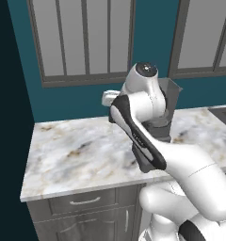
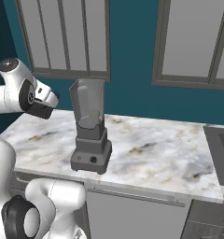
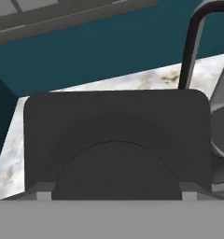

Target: Open the blender lid, put the tangerine in the blender, close the lid, and start the blender.

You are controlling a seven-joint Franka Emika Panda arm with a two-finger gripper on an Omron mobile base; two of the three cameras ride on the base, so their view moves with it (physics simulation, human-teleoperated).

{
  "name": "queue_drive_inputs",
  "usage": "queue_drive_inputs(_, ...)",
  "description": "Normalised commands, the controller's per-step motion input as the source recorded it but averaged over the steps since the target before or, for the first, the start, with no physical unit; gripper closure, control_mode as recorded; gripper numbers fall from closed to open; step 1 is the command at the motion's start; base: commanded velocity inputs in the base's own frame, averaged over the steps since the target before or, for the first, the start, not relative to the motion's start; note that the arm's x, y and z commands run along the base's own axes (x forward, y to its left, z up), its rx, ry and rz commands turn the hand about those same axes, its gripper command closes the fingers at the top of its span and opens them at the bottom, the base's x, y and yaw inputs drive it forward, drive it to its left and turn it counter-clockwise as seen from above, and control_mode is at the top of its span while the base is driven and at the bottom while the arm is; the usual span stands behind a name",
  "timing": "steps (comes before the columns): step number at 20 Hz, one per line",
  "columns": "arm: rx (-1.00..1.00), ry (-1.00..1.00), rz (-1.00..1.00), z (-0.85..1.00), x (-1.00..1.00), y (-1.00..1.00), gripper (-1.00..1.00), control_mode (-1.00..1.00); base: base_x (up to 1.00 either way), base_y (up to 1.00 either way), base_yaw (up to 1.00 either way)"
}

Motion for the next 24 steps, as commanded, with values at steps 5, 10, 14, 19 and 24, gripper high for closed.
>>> queue_drive_inputs(5,0.00,-0.05,0.00,0.95,0.00,-0.39,1.00,-1.00,0.00,0.00,0.00)
queue_drive_inputs(10,0.00,-0.06,0.00,0.71,0.00,-0.64,1.00,-1.00,0.00,0.00,0.00)
queue_drive_inputs(14,0.00,0.00,0.00,0.56,0.00,-0.77,1.00,-1.00,0.00,0.00,0.00)
queue_drive_inputs(19,0.00,0.00,0.03,0.42,0.01,-0.63,1.00,-1.00,0.00,0.00,0.00)
queue_drive_inputs(24,0.00,0.07,0.09,0.09,0.26,-0.36,1.00,-1.00,0.00,0.00,0.00)
